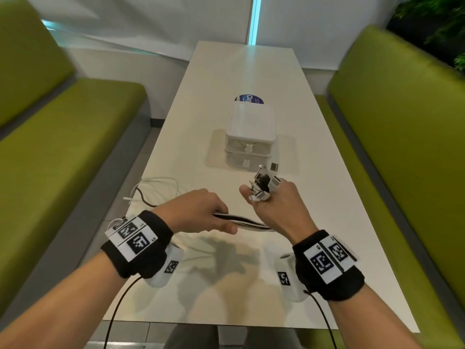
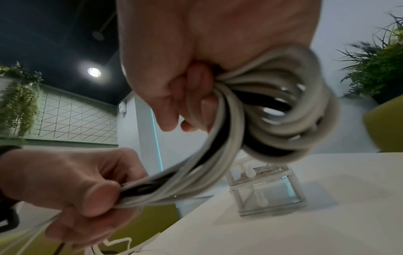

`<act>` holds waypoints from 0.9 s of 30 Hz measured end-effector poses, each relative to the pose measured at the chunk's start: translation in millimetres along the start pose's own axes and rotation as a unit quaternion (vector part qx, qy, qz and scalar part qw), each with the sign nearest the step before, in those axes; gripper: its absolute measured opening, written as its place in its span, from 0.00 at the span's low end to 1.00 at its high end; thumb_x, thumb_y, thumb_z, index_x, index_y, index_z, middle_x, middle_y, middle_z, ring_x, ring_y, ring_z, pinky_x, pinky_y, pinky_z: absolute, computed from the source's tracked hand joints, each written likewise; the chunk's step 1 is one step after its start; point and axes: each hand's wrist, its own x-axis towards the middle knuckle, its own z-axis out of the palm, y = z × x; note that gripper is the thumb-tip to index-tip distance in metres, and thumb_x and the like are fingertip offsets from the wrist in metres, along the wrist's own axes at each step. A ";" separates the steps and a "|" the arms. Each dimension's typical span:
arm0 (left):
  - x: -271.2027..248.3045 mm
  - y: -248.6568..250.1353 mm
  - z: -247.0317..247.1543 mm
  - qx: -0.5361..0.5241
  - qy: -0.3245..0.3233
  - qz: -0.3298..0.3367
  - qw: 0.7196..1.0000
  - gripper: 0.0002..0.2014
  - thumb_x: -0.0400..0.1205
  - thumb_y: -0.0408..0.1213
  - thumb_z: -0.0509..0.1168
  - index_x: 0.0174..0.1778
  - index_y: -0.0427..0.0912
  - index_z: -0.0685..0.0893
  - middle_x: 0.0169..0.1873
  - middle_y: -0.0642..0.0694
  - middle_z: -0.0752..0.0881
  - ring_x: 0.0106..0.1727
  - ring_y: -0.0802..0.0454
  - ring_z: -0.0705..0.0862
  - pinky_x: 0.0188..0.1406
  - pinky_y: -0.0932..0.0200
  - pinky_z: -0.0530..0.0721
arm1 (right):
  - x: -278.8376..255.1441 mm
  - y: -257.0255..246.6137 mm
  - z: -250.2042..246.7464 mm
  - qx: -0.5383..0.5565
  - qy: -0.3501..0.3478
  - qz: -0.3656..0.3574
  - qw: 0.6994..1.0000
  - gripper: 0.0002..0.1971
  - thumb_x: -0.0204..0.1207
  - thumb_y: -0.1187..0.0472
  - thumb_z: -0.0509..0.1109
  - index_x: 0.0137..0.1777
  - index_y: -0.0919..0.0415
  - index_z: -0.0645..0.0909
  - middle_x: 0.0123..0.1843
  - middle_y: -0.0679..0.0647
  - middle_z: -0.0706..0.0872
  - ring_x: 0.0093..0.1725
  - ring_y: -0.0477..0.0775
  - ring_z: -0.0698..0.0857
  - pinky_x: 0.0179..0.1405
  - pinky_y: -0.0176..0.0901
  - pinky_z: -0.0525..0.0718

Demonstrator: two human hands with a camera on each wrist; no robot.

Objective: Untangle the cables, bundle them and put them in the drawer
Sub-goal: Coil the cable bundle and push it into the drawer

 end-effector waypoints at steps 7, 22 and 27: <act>4.1 6.4 5.0 0.030 0.036 0.051 0.998 0.14 0.78 0.56 0.69 0.43 0.49 0.89 0.26 0.53 0.82 0.31 0.55 0.77 0.33 0.58 0.70 | 2.6 0.3 18.2 0.034 -0.031 0.002 0.999 0.17 0.79 0.52 0.67 0.27 0.40 0.75 0.28 0.40 0.80 0.32 0.46 0.77 0.35 0.41 0.74; 9.4 19.7 -4.4 -0.017 0.170 -0.015 0.985 0.23 0.61 0.62 0.67 0.14 0.47 0.72 0.10 0.49 0.70 0.18 0.52 0.67 0.21 0.62 0.66 | -3.8 -3.8 7.3 0.251 -0.206 0.069 0.943 0.23 0.80 0.38 0.63 0.33 0.57 0.77 0.24 0.56 0.81 0.19 0.55 0.70 0.22 0.39 0.71; -5.3 0.0 1.7 -0.066 0.085 0.012 0.994 0.27 0.69 0.59 0.72 0.21 0.39 0.74 0.16 0.50 0.65 0.22 0.53 0.61 0.23 0.59 0.58 | -18.8 0.7 11.3 0.225 -0.220 0.076 0.946 0.20 0.77 0.48 0.73 0.30 0.53 0.68 0.24 0.52 0.68 0.23 0.53 0.64 0.22 0.45 0.64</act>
